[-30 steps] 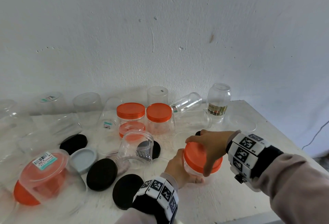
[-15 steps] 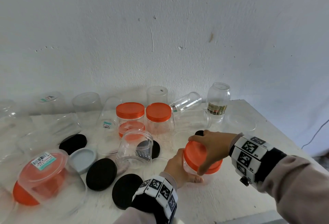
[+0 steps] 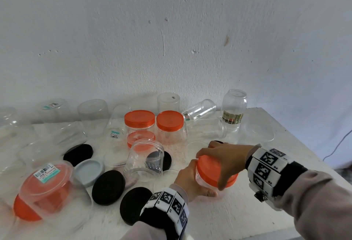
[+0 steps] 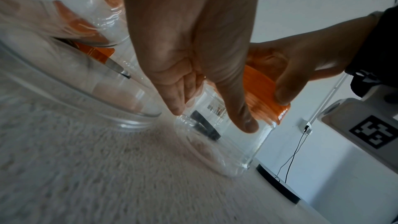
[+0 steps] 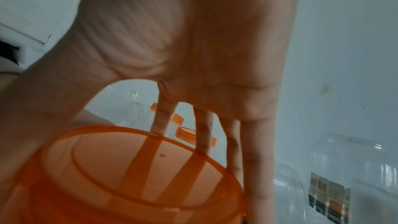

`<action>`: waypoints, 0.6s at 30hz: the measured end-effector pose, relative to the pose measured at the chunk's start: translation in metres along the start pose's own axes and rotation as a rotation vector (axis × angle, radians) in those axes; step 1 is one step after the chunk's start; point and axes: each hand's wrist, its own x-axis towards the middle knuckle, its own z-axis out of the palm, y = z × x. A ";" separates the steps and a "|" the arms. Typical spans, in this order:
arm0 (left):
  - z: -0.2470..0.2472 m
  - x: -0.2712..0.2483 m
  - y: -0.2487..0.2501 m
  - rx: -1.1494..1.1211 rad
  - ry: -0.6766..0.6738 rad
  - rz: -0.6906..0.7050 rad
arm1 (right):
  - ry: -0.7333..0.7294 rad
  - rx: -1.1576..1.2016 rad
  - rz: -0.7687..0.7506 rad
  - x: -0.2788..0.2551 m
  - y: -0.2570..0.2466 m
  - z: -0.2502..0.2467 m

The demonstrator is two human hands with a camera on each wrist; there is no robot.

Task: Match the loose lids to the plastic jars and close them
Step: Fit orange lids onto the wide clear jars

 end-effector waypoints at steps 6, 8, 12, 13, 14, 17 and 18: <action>0.000 -0.001 -0.001 -0.038 -0.002 -0.009 | 0.003 -0.046 -0.075 -0.001 0.003 0.001; 0.000 0.001 -0.001 -0.039 -0.010 -0.009 | 0.002 -0.059 -0.100 -0.001 0.004 0.000; 0.001 0.002 -0.003 -0.027 -0.021 -0.013 | 0.006 -0.057 -0.137 -0.001 0.007 0.000; 0.001 0.003 -0.004 -0.033 -0.022 -0.013 | 0.011 -0.052 -0.141 -0.001 0.008 0.001; 0.001 0.003 -0.004 -0.034 -0.024 -0.011 | 0.018 -0.046 -0.143 -0.002 0.009 0.002; 0.001 0.003 -0.005 -0.026 -0.031 0.002 | 0.057 -0.033 -0.145 -0.003 0.012 0.005; 0.001 0.003 -0.005 -0.032 -0.028 0.007 | 0.070 -0.032 -0.144 -0.003 0.013 0.006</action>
